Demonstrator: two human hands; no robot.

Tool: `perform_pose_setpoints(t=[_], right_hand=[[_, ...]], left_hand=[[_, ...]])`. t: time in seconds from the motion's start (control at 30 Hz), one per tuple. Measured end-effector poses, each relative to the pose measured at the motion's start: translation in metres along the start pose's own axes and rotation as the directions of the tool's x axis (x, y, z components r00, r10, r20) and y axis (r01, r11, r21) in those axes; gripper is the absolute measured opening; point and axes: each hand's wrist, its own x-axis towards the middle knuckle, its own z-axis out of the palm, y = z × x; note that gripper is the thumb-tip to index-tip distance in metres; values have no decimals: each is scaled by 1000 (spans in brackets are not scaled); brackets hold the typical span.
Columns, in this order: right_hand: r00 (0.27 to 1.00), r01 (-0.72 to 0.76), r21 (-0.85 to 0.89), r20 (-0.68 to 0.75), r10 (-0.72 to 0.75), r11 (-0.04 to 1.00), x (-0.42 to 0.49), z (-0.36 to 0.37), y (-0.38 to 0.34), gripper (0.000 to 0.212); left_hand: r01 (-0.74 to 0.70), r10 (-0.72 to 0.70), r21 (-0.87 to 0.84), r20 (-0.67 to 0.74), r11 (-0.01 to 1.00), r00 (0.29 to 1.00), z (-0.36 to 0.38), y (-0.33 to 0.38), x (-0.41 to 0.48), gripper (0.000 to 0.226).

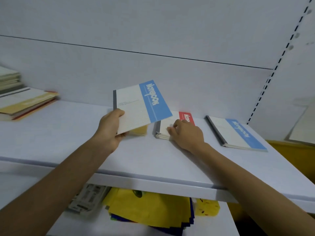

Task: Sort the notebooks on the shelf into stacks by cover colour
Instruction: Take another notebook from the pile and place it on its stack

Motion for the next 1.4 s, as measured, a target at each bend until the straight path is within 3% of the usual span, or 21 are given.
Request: perform_pose_setpoints(t=[0.07, 0.13, 0.17, 0.23, 0.3, 0.33, 0.4, 0.5, 0.53, 0.6, 0.73, 0.8, 0.83, 0.9, 0.93, 0.97, 1.0, 1.07, 1.17, 1.23, 1.4], right_hand=[[1000, 30, -63, 6, -29, 998, 3, -9, 5, 36], [995, 42, -120, -85, -52, 992, 7, -26, 14, 30], [989, 22, -64, -147, -31, 998, 7, -37, 21, 27], [976, -75, 311, -173, 134, 947, 1, -61, 35, 29], [967, -169, 716, -10, 253, 677, -12, -83, 49, 46], [963, -207, 792, 63, 260, 575, -20, -91, 57, 53], [947, -276, 856, 166, 274, 438, -37, -103, 78, 56], [905, -381, 902, 321, 278, 201, -60, -121, 120, 37], [895, -408, 896, 354, 270, 177, -68, -126, 136, 31], [876, -457, 851, 381, 296, 257, -83, -133, 162, 26], [821, -513, 772, 314, 476, 375, -94, -126, 195, 43], [791, -531, 745, 266, 551, 403, -86, -116, 206, 44], [784, -545, 703, 235, 575, 457, -81, -110, 211, 43], [798, -555, 548, 139, 586, 625, -71, -94, 219, 37], [810, -546, 472, 88, 579, 692, -68, -87, 219, 32], [822, -532, 420, 48, 567, 735, -66, -81, 217, 29], [834, -514, 394, 19, 552, 762, -65, -74, 215, 28], [852, -491, 359, 8, 523, 794, -66, -66, 206, 36], [883, -469, 247, 100, 459, 848, -71, -63, 199, 66], [886, -464, 265, 140, 442, 845, -73, -66, 203, 79], [896, -441, 313, 95, 434, 841, -78, -61, 213, 82]], left_hand=[[-7, 6, 14, 22, 1000, 1000, 6, 2, 0, 7], [-10, 7, 45, 78, 999, 997, 18, 4, -1, 9], [-7, 0, 62, 108, 998, 994, 27, 5, -2, 9], [3, -18, 91, 171, 996, 985, 49, 2, -4, 7], [13, -38, 108, 236, 994, 971, 77, -6, -9, 9], [17, -49, 120, 267, 993, 963, 91, -13, -12, 9], [26, -71, 141, 324, 990, 943, 120, -30, -22, 11], [36, -110, 187, 405, 982, 908, 160, -56, -35, 9], [28, -118, 209, 432, 977, 894, 172, -65, -38, 12], [17, -126, 228, 472, 973, 872, 193, -81, -44, 20], [39, -149, 215, 526, 976, 837, 221, -103, -49, 20], [-129, -71, 322, 542, 938, 837, 224, -115, -46, 19], [-296, 7, 423, 563, 856, 826, 223, -120, -44, 21], [-624, 124, 633, 650, 458, 750, 218, -131, -40, 29], [-698, 143, 675, 687, 238, 713, 215, -136, -38, 32], [-728, 148, 680, 714, 91, 685, 212, -141, -36, 33], [-739, 147, 673, 729, 21, 668, 210, -146, -33, 33], [-742, 166, 670, 733, -5, 660, 208, -153, -31, 31], [-727, 206, 687, 710, 12, 674, 209, -154, -32, 31], [-731, 221, 681, 707, 43, 672, 210, -154, -31, 29], [-791, 156, 608, 777, 67, 610, 209, -157, -28, 29]])
